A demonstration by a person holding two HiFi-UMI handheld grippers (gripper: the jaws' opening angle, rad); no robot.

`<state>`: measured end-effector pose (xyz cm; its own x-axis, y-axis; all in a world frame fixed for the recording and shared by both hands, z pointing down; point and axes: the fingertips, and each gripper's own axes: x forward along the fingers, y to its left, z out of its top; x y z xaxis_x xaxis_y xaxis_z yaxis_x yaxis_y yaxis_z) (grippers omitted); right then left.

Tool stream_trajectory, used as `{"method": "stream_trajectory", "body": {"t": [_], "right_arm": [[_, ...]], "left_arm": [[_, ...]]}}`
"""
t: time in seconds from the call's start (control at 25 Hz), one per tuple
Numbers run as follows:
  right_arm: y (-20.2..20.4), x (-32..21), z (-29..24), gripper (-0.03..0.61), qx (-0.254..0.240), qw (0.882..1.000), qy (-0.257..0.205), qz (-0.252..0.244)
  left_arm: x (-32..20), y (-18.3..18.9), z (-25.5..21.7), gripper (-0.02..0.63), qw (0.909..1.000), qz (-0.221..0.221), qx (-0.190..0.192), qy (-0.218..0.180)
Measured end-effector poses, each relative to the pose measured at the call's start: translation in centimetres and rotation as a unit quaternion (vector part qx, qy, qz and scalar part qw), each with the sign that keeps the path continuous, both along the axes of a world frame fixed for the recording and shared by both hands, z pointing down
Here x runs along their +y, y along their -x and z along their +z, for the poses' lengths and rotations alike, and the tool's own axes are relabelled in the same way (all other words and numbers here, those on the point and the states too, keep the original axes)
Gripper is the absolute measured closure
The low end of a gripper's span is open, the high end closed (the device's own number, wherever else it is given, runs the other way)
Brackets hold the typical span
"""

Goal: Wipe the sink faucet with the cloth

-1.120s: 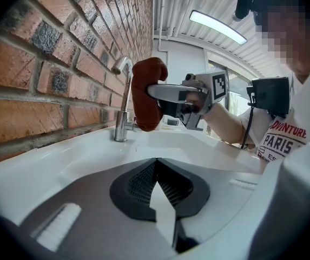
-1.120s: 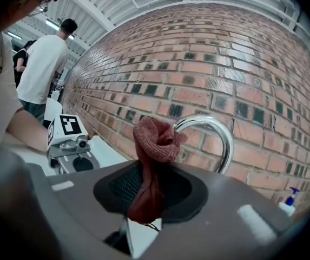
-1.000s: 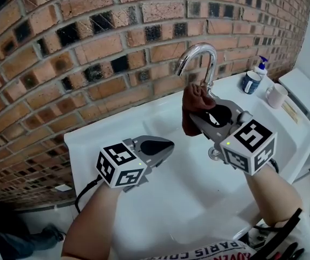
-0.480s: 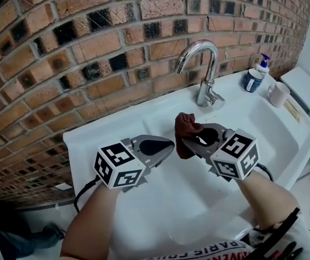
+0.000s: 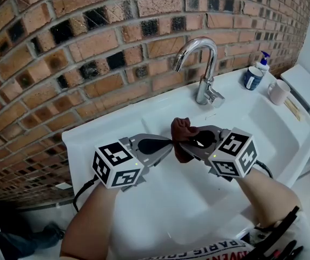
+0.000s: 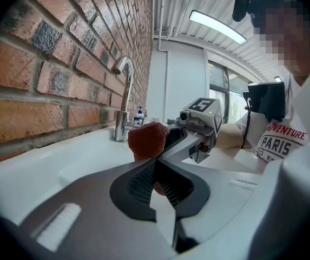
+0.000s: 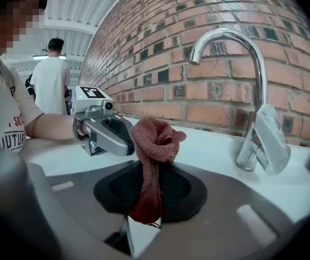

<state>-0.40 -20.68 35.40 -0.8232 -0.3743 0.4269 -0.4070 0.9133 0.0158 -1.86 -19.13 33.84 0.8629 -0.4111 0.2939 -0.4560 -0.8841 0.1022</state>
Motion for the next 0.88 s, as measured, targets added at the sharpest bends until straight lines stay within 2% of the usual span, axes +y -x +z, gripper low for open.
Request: {"method": "stream_trajectory", "body": {"t": [0.88], "right_arm": [[-0.06, 0.02, 0.09, 0.495, 0.005, 1.0, -0.007, -0.004]], "left_arm": [[-0.04, -0.02, 0.01, 0.614, 1.0, 0.0, -0.002, -0.001]]}}
